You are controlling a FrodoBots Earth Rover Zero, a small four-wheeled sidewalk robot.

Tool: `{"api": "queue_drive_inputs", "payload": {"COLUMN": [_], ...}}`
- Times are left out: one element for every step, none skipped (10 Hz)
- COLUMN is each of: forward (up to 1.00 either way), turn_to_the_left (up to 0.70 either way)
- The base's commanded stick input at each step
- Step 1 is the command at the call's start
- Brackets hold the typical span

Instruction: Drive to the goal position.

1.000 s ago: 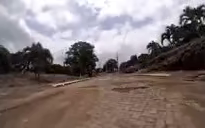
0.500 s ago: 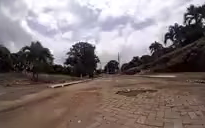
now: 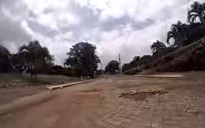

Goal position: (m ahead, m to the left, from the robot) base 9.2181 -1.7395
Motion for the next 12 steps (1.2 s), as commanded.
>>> {"api": "queue_drive_inputs", "payload": {"forward": [0.85,0.85,0.85,0.85,0.69,0.37,0.04,0.0,0.0,0.0,0.0,0.07], "turn_to_the_left": [0.0,0.0,0.0,0.0,0.0,0.0,0.0,0.0,0.0,0.0,0.0,0.0]}}
